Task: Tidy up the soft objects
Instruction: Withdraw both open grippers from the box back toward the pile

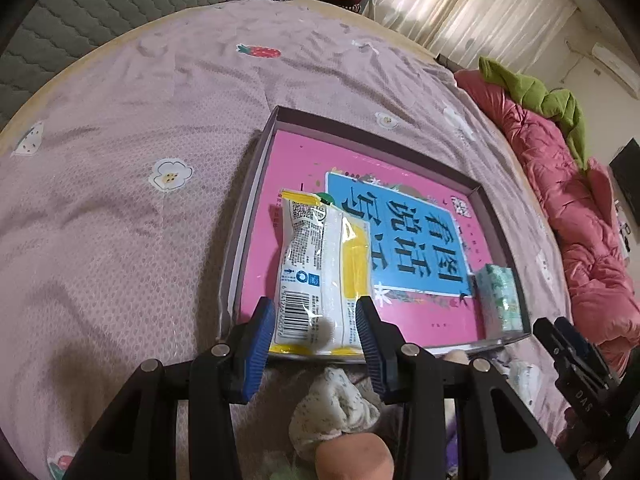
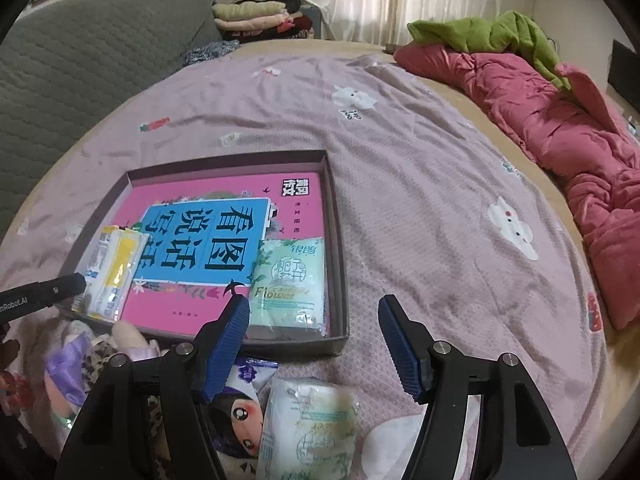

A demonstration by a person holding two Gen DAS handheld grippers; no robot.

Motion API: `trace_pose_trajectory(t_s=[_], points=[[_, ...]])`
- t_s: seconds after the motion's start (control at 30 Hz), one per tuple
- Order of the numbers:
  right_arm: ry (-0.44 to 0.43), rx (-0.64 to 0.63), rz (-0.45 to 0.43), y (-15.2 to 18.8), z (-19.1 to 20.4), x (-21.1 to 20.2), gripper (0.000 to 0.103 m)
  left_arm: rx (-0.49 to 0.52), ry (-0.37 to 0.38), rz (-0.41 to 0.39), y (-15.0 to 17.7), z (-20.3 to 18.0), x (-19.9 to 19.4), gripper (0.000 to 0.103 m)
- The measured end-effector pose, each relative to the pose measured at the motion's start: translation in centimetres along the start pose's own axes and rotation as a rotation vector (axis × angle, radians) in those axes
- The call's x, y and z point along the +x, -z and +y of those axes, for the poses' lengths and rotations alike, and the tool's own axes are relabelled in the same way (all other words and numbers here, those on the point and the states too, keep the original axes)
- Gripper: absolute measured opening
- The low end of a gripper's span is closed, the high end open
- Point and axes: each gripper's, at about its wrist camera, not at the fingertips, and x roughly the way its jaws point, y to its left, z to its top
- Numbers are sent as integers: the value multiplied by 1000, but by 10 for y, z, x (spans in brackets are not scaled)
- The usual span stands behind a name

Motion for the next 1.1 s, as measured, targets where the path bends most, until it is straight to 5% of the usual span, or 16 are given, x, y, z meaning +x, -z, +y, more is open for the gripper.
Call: trace_pose_trajectory(t_s=[1.1], points=[[0,-50,-168,1,-3,-103,73,74,45,-133,15,-29,-109,58]])
